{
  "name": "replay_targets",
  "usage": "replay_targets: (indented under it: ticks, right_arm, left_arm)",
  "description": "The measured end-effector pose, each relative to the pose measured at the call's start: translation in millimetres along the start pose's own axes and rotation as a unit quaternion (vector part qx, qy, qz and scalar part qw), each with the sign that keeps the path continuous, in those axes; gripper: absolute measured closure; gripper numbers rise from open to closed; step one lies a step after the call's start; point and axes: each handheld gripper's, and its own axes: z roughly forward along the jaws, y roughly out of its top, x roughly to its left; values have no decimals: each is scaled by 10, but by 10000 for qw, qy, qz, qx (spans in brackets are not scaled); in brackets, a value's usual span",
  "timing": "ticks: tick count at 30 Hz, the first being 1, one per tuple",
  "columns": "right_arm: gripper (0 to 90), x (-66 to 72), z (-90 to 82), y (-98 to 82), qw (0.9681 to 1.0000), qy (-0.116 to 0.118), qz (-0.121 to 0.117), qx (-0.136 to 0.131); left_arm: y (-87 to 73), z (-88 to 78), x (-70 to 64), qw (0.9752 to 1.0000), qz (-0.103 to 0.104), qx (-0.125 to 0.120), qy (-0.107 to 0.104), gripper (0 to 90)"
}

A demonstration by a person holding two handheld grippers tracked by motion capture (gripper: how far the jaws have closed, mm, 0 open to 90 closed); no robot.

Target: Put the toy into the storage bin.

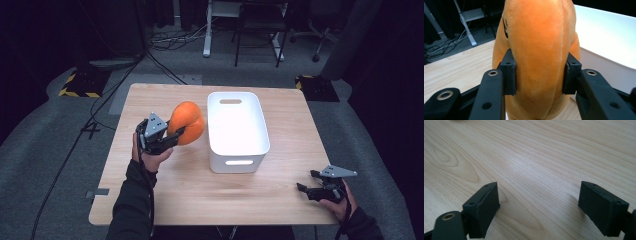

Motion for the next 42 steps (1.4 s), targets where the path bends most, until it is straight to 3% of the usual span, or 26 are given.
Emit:
replay_targets:
  ticks: [11,26,28,31,33,42]
  right_arm:
    - [169,0,0,0,10000,0,0,0]
    - [169,1,-1,-1,10000,5,6,-4]
    - [169,3,-1,-1,10000,7,17,-6]
    - [169,4,0,-1,10000,5,24,-9]
    - [169,3,1,-1,10000,5,21,-14]
    - [169,4,1,-1,10000,5,28,-14]
  left_arm:
    - [236,-95,30,9998,143,-127,54,574]
    - [500,-156,-66,9987,358,-365,51,573]
    - [520,-169,-72,9989,368,-288,-16,573]
    - [571,-167,-88,9982,476,-370,15,573]
    - [622,-171,-117,9979,544,-333,-75,573]
    - [719,-129,-223,9967,640,-442,-224,573]
